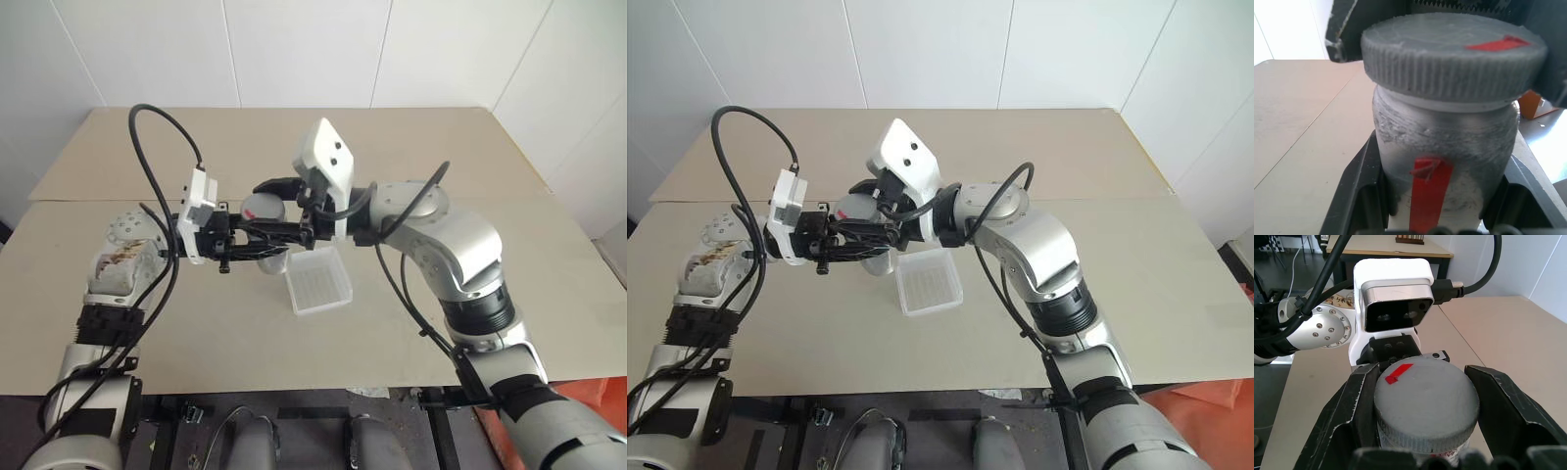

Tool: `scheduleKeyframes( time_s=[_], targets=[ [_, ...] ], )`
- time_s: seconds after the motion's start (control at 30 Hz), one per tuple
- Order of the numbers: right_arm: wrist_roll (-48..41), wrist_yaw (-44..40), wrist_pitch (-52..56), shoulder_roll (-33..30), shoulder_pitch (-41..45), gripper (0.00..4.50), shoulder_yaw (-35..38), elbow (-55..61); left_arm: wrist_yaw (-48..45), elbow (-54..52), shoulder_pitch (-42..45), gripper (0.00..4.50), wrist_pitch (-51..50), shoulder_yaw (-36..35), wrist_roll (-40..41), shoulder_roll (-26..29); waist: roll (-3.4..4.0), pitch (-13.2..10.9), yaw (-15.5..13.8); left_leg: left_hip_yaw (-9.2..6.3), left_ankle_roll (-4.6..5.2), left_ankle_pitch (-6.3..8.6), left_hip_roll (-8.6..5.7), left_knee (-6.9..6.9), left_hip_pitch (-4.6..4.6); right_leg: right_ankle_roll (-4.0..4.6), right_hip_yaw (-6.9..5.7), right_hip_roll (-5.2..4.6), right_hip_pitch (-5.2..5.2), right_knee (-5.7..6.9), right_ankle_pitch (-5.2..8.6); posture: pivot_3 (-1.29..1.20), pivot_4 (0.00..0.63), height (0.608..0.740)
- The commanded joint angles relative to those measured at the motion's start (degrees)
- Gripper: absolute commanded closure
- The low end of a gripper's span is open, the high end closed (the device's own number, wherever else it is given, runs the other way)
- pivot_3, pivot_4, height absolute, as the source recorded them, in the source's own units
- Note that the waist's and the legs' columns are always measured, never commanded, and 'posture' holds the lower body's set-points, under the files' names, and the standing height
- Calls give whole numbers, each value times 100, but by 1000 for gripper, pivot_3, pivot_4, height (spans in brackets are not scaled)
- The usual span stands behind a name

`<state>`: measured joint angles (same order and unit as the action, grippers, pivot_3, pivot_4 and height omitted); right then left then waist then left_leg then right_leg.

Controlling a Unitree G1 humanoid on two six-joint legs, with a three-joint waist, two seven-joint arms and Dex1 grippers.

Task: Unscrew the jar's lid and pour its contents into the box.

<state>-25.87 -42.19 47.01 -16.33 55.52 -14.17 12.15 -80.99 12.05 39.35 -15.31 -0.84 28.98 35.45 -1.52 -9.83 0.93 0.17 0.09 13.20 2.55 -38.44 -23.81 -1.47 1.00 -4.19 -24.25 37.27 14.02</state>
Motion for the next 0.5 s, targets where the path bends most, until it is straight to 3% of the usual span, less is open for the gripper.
scheduleKeyframes(
  time_s=[0.03, 0.23, 0.5],
  targets=[
    [-343, 67, 156, -43, 370, 1764, 720, -46, -45, -214, -105, 2589, 47, -2, -41, 90, 0, 0, -5, 0, 0, 0, 0, 0, 0, 0, 0, 0, 0, 0, 0, 0, 150, 740],
    [-161, 342, 153, -602, 81, 1764, 1185, -78, 96, -280, -241, 2589, 74, -127, -38, 126, 0, 0, -29, 0, 0, 0, 0, 2, 0, 0, -2, -2, 1, -5, 0, 0, 150, 740],
    [1142, 1217, -484, -1490, -2125, 1764, 1100, -81, 627, -351, -243, 2589, 130, -267, -118, 72, -2, 1, -23, 3, 0, 0, -9, 3, -4, -1, 0, -11, 1, -9, 0, 0, 150, 740]
  ],
)
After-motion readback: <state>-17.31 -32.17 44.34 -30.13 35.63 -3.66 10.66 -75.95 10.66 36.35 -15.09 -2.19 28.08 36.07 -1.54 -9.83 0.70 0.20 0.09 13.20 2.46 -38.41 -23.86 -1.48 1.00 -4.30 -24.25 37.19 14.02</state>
